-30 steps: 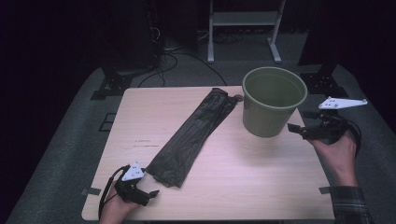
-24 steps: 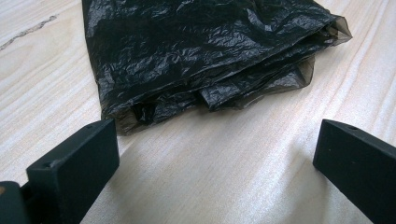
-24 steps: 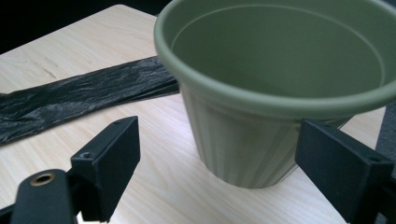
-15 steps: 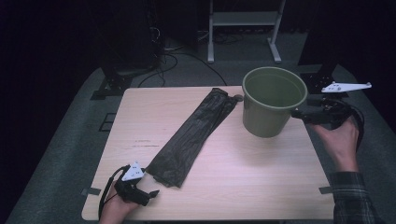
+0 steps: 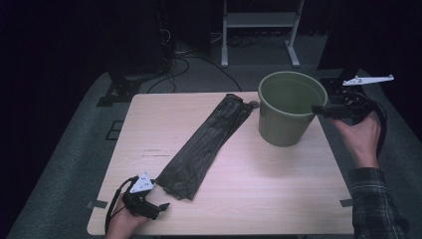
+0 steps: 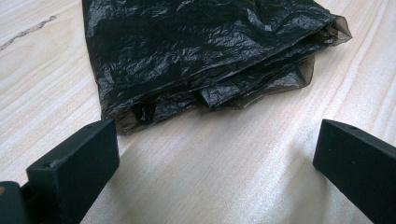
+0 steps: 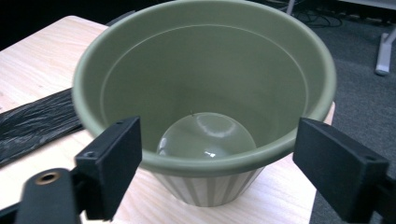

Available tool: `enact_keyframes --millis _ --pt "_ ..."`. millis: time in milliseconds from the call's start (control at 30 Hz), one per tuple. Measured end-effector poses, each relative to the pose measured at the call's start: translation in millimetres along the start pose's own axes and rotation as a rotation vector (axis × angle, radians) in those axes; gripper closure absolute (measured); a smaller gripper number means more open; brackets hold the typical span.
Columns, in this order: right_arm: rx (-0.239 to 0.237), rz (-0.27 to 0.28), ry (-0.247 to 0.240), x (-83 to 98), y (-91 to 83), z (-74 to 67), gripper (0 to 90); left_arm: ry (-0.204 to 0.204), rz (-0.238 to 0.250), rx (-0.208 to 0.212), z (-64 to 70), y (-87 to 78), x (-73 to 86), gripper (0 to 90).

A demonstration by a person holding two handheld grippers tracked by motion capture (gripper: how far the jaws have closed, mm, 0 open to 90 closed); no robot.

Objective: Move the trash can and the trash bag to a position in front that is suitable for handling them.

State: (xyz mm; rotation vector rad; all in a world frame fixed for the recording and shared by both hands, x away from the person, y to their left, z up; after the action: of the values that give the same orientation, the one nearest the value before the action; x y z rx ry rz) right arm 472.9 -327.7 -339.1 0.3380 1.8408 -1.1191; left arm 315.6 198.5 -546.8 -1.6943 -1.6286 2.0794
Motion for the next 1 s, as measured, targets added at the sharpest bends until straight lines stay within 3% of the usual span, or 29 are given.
enact_keyframes --millis 633,1000 --pt "0.090 -0.085 0.055 5.0 25.1 32.2 23.3 0.001 0.000 -0.001 -0.1 0.0 0.0 0.0" --pt "0.101 -0.089 0.092 5.3 27.1 36.5 27.5 0.002 -0.001 -0.001 0.1 -0.1 0.2 0.0"
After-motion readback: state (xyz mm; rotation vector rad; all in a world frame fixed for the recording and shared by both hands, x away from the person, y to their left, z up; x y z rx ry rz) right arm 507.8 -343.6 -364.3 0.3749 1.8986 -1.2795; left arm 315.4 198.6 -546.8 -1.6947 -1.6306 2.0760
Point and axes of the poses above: each handheld gripper's, and its own axes: y roughly forward along the jaws, x roughly out of its underside, z roughly to its right, the point moved 9 cm from there along y, roughly forward along the jaws, and after that the axes turned 9 degrees about -x, right-handed, at the moved point
